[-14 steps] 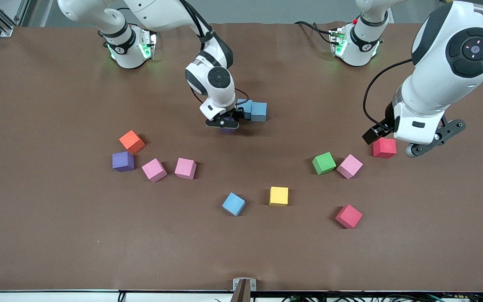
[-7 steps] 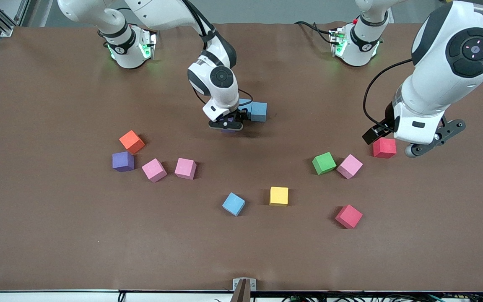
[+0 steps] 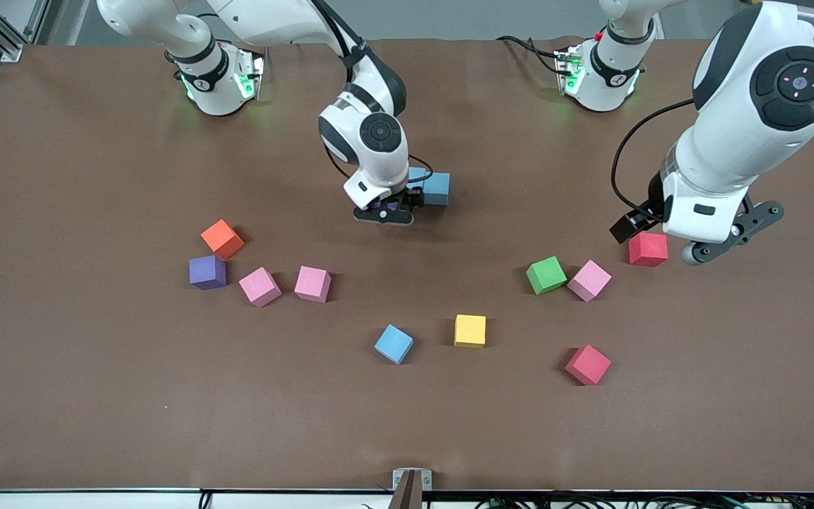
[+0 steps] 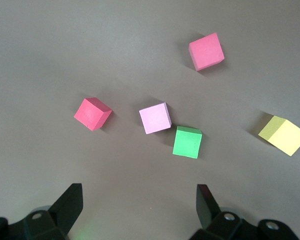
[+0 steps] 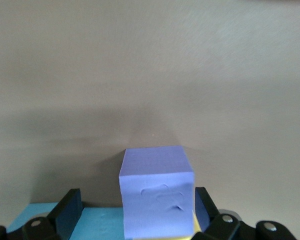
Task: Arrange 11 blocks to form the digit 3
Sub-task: 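Lower the purple cube beside the yellow cube with the right gripper, then open the right gripper and withdraw it toward the other purple cube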
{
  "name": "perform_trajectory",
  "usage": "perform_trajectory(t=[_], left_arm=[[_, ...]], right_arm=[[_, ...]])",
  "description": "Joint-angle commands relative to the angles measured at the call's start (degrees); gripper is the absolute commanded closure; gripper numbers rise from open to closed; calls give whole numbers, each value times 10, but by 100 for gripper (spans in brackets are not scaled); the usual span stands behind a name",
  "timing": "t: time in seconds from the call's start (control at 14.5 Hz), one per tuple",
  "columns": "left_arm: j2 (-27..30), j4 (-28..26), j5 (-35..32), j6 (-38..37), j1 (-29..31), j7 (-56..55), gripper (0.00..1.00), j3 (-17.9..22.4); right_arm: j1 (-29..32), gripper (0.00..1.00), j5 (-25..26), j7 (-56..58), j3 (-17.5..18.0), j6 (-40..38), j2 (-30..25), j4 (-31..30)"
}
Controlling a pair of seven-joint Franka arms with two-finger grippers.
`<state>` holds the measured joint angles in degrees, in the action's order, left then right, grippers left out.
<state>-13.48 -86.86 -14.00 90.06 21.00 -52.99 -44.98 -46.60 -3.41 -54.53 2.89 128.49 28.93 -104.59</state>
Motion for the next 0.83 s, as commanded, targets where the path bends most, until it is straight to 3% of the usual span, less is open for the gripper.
perform_trajectory(t=[0.0, 0.41, 0.76], left_arm=[[0, 7, -5, -10, 2, 10, 0, -4], [0, 7, -6, -10, 2, 10, 0, -4], [0, 7, -6, -10, 3, 10, 0, -4]], right_arm=[[17, 0, -4, -8, 2, -80, -17, 41], [71, 0, -3, -4, -22, -138, -91, 61], [175, 0, 6, -1, -23, -182, -107, 146]])
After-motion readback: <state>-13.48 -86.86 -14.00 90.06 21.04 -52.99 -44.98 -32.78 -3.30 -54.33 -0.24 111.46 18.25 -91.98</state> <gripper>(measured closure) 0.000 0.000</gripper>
